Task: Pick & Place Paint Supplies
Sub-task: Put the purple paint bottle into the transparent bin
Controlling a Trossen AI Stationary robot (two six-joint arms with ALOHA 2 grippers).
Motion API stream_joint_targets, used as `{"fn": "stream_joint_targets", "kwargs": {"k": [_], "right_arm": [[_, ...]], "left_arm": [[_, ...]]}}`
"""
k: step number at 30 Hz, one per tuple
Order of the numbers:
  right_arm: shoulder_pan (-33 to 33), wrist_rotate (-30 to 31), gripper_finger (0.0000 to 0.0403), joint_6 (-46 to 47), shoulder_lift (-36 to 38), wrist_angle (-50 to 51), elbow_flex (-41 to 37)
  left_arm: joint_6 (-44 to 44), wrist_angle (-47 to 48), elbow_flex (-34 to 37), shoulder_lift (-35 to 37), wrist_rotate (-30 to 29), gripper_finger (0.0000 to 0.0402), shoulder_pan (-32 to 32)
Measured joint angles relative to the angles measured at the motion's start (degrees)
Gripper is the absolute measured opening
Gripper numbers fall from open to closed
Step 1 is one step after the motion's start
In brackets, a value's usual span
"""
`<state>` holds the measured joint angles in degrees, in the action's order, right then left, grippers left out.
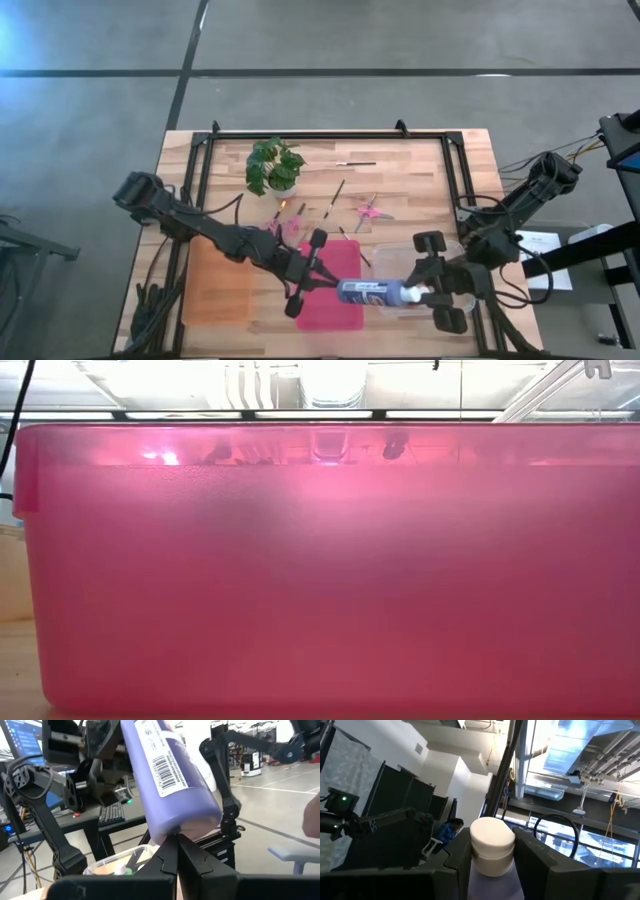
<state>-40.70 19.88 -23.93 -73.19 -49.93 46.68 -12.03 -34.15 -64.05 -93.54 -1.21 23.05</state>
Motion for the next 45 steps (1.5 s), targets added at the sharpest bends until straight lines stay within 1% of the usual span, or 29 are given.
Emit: {"fn": "stream_joint_targets", "kwargs": {"k": [7,12,19,21,24,27,31,35,39,45], "right_arm": [[-0.3,0.3,0.0110,-0.2,0.1,0.7,0.0],[-0.3,0.9,0.0110,0.0,0.1,1.3,0.0],[-0.3,1.1,0.0110,-0.1,0.1,1.3,-0.1],[-0.3,1.3,0.0110,-0.3,0.1,1.1,-0.1],[-0.5,2.1,0.0110,-1.5,0.4,1.2,-0.2],[-0.5,3.0,0.0110,-2.1,0.9,1.6,-0.3],[-0.4,3.1,0.0110,-2.4,1.3,1.9,-0.3],[-0.4,3.5,0.0110,-2.6,1.4,1.8,-0.3],[-0.5,3.2,0.0110,-1.9,1.3,2.3,-0.3],[-1.0,2.8,0.0110,-0.9,1.1,3.5,-0.4]], "left_arm": [[-0.2,0.1,0.0,0.4,0.3,0.0005,0.2],[-0.2,0.0,0.0,0.7,1.9,0.0005,0.3],[-0.2,0.3,0.3,0.7,1.3,0.0005,0.3],[-0.8,1.8,0.3,0.7,0.0,0.0006,0.3],[-3.6,5.6,0.4,1.1,-5.0,0.0012,0.2],[-4.7,10.1,0.2,1.8,-10.7,0.0028,0.1],[-6.3,13.9,0.1,3.4,-15.7,0.0051,0.0],[-6.6,16.6,0.3,5.4,-17.3,0.0068,0.0],[-6.6,19.8,0.4,6.9,-17.6,0.0074,0.0],[-6.2,24.3,0.3,8.6,-22.0,0.0075,-0.3]]}}
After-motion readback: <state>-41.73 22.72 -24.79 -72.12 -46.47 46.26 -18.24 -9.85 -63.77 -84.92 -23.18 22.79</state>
